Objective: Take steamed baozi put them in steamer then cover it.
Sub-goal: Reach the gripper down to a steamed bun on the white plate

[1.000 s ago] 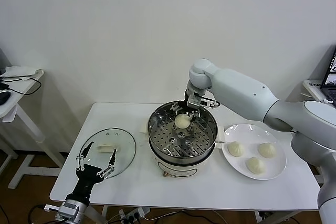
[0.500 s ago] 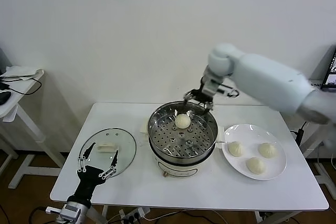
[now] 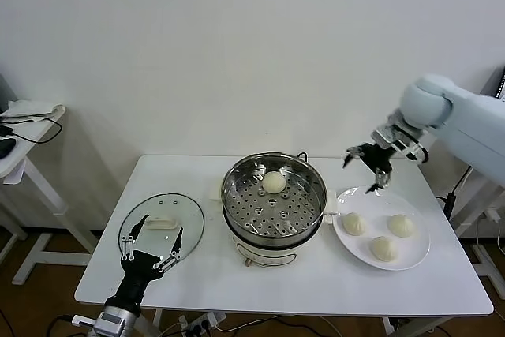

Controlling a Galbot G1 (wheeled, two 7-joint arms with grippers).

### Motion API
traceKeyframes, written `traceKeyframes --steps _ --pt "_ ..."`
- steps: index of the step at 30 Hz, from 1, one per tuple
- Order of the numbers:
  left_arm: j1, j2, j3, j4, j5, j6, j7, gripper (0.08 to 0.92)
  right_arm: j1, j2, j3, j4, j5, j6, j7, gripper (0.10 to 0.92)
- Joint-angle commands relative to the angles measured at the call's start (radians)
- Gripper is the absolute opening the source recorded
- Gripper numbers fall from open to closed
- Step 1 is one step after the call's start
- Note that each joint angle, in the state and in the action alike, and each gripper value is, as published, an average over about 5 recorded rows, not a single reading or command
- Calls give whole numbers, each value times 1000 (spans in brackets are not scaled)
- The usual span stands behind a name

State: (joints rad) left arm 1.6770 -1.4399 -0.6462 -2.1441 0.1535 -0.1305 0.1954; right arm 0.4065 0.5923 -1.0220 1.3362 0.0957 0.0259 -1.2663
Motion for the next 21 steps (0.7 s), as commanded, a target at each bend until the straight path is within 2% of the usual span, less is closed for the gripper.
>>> traceKeyframes --steps 1,11,21 --pt "3 -3 4 -2 5 -3 -1 823 -295 -66 209 -55 -45 -179 35 823" --pt "-10 -6 -1 19 3 -3 0 823 -431 55 343 -202 -162 -152 55 823" --pt "-20 -6 1 37 3 -1 1 823 -478 140 393 -264 -181 -148 85 823"
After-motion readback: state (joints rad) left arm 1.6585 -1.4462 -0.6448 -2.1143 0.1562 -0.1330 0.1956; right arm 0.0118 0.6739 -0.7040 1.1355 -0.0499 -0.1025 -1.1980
